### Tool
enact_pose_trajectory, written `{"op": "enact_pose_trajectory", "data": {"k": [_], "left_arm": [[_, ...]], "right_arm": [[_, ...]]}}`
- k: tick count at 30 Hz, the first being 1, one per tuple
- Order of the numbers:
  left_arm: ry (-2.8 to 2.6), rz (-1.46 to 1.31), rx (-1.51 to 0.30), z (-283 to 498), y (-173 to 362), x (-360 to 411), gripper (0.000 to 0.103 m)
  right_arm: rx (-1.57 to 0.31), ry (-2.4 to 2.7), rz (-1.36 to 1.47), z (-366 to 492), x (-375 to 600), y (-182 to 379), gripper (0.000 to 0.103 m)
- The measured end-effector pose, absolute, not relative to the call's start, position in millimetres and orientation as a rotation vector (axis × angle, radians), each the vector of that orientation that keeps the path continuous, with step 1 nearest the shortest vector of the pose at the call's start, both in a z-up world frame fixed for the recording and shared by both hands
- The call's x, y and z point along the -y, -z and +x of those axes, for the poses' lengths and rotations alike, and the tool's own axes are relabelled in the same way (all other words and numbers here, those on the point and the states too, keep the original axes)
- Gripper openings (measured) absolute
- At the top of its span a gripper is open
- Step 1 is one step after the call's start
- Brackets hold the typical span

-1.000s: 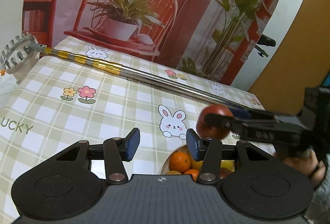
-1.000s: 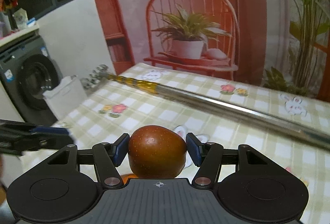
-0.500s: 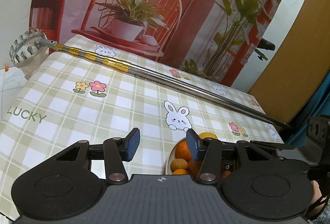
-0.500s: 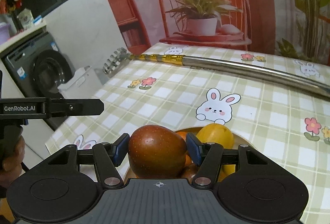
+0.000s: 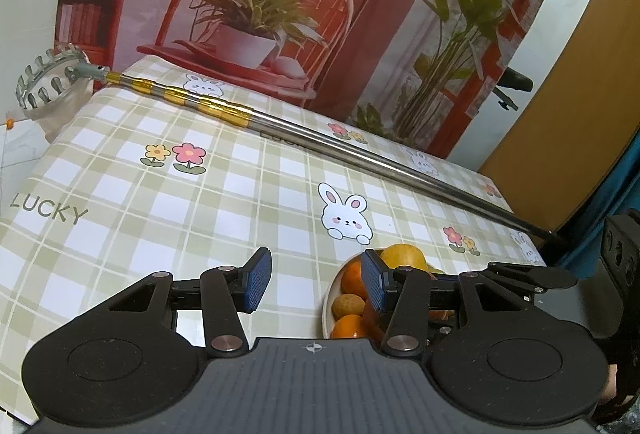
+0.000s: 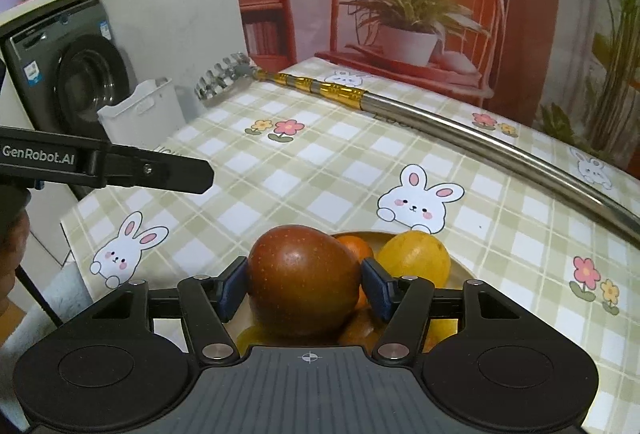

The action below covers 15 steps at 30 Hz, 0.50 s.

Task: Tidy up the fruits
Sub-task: 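Carry the red apple onto the plate and open the right tool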

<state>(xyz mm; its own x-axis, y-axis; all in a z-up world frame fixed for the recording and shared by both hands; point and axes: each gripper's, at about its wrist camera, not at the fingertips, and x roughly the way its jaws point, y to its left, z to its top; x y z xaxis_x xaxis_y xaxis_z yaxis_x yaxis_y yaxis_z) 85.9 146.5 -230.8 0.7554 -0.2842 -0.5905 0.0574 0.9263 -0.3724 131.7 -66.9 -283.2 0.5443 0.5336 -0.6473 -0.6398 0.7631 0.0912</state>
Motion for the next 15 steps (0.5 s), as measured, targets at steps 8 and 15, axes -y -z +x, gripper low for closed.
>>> {"op": "enact_pose_trajectory", "data": {"k": [8,15], "left_arm": [[0.2,-0.357,-0.701,88.5,231.0,-145.7,0.052],[0.217,-0.349,-0.692,86.7,231.7,-143.6,0.052]], "right_arm": [[-0.717,-0.698,-0.154,131.7,69.4,282.8,0.056],[-0.703,-0.697,-0.155,129.3,70.5,282.2,0.066]]}}
